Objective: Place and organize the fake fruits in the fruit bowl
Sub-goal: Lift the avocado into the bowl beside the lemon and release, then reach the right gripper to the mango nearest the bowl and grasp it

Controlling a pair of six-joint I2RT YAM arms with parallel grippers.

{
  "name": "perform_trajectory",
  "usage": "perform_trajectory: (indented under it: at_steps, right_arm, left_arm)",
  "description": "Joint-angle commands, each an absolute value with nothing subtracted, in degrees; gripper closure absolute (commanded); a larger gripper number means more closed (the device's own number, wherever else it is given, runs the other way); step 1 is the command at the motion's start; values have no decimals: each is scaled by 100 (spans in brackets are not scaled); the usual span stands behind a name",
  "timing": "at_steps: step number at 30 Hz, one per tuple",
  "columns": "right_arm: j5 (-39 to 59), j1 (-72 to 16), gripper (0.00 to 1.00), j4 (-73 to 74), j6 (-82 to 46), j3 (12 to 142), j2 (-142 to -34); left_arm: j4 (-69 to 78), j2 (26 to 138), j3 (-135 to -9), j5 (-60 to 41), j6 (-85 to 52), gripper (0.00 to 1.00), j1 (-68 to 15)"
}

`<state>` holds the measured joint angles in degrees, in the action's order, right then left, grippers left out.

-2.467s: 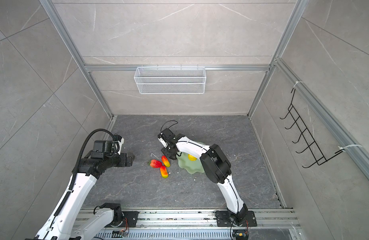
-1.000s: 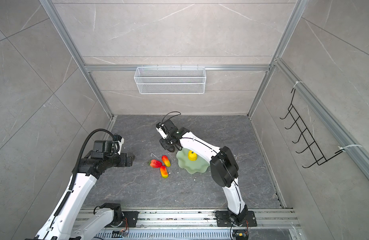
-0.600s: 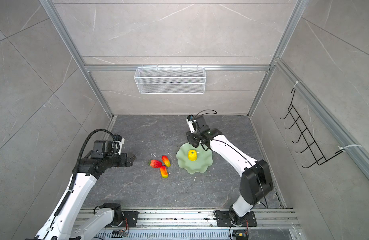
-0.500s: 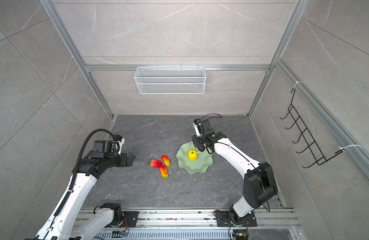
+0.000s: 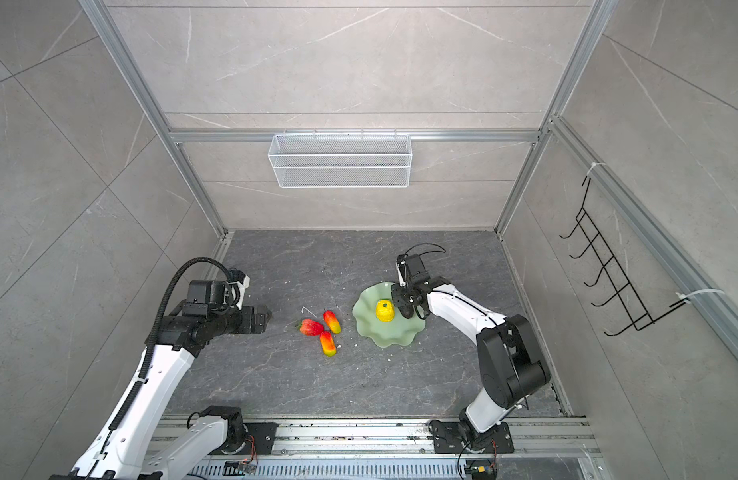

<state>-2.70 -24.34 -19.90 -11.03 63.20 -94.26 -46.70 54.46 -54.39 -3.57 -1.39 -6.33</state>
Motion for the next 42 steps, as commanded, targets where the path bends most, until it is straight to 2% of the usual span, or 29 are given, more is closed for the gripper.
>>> perform_trajectory:
  at_steps: [1, 5, 15, 32, 35, 37, 42]
  right_arm:
    - [-106, -2410, 85, -1624, -1335, 6230, -9652]
    - [-150, -2417, 83, -1523, -1397, 6182, -9760]
    - [-167, -2418, 70, -1552, -1393, 6170, -9767]
    - [-217, -2455, 28, -2512, -745, 6959, -9170]
    - [-31, -2802, 9, -2594, -349, 7035, -8973]
    - [16, -3261, 1, -2702, 42, 7154, -8962]
    - [117, -4220, 0, -2949, 217, 7723, -9519]
  left_arm:
    - [-4620, 5414, -5463, -460, -12, 0, -606]
    - [-4618, 5405, -5457, -466, -12, 0, -606]
    - [-4622, 5414, -5450, -476, -9, 0, -610]
    - [-4621, 5405, -5461, -497, -18, 0, -606]
    - [-4619, 5405, -5464, -484, -24, 0, -606]
    - [-4617, 5412, -5463, -481, -26, 0, -607]
    - [-4622, 5432, -5476, -479, -26, 0, -611]
